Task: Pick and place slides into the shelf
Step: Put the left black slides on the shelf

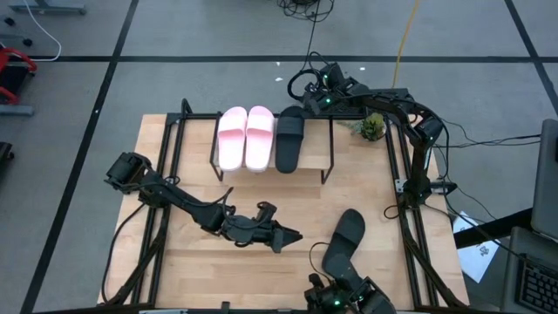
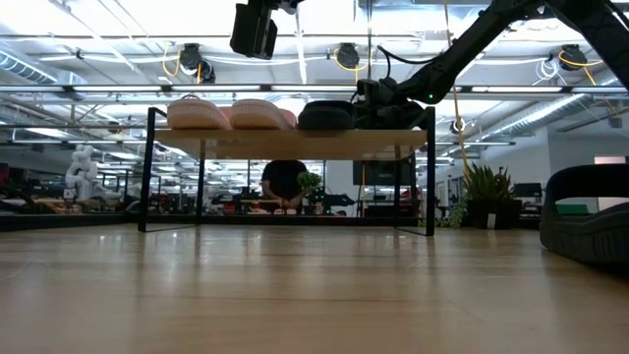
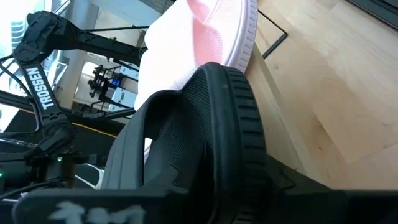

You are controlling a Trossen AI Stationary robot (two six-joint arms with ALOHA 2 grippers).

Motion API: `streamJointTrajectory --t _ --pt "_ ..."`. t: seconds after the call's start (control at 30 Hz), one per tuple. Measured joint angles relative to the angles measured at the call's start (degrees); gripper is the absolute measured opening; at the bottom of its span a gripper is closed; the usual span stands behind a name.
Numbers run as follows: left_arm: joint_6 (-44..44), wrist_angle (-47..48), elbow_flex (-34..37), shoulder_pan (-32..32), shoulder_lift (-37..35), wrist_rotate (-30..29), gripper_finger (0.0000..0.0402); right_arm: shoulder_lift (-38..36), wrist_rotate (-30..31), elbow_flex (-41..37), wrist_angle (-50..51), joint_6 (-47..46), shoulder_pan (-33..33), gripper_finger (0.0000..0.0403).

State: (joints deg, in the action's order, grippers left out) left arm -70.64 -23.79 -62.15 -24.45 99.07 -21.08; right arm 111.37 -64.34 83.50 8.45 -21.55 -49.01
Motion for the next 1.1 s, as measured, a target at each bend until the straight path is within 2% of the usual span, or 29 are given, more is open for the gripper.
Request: streamJointTrajectory --t 0.3,0.77,1.1 --pt "0.32 0.00 0.00 0.05 0.00 0.00 0.0163 0.00 -0.04 0.00 -0.04 1.52 0.00 0.0092" --pt "0.39 0.00 0.00 0.05 0.00 0.00 0.0163 0.00 0.29 0.00 -0.43 4.81 0.00 0.0162" --pt "0.33 0.00 0.00 0.04 0.00 0.00 0.0163 0.00 4.30 -0.02 -0.29 4.93 0.00 0.0169"
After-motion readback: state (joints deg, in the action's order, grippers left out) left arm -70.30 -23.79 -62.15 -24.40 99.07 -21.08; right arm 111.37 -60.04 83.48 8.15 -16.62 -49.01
